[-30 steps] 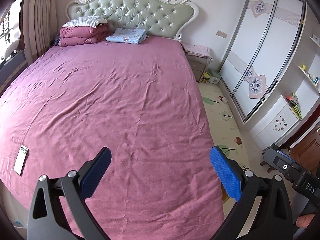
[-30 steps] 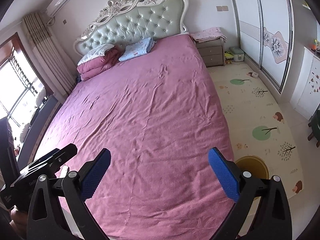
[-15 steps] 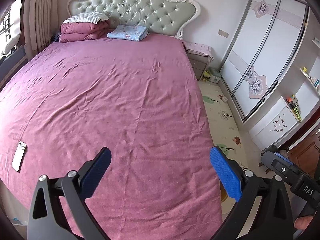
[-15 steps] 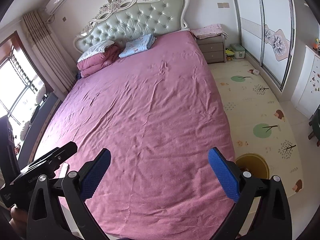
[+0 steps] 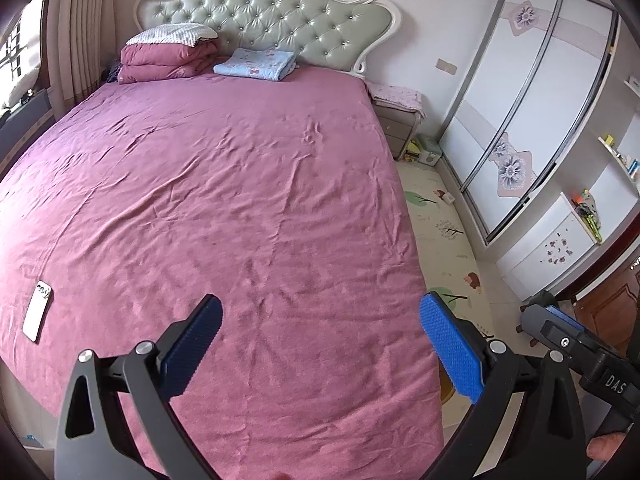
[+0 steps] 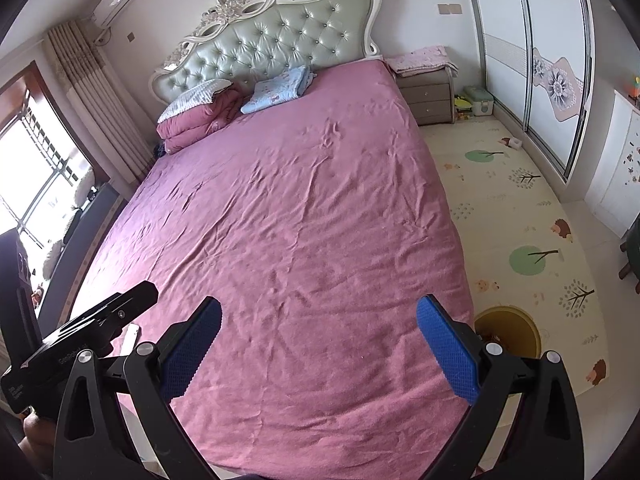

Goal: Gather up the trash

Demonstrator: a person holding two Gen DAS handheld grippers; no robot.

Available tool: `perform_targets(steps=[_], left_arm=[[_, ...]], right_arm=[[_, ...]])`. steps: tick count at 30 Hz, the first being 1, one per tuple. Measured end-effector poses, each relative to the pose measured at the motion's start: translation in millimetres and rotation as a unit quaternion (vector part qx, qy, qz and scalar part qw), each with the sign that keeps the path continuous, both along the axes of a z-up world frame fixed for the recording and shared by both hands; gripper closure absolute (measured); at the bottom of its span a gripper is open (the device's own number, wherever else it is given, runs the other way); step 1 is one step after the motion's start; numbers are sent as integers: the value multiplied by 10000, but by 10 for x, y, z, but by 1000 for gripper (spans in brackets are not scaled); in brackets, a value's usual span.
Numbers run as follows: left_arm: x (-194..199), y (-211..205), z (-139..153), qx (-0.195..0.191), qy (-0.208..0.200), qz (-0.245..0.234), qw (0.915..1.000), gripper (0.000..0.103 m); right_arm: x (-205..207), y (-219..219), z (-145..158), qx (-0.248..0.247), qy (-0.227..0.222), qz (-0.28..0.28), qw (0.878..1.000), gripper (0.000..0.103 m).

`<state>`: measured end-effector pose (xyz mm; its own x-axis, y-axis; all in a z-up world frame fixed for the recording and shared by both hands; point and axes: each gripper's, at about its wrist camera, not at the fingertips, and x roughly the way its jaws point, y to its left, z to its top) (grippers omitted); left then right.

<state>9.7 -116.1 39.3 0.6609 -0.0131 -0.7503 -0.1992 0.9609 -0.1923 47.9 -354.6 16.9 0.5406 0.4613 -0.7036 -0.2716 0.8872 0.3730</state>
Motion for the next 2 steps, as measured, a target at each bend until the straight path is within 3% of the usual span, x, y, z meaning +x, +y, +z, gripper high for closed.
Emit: perform_targets(steps=[2], left_arm=[[6, -11, 4, -8, -8, -53, 10000, 4]], right_arm=[[-2, 3, 0, 0, 4, -7, 10000, 9]])
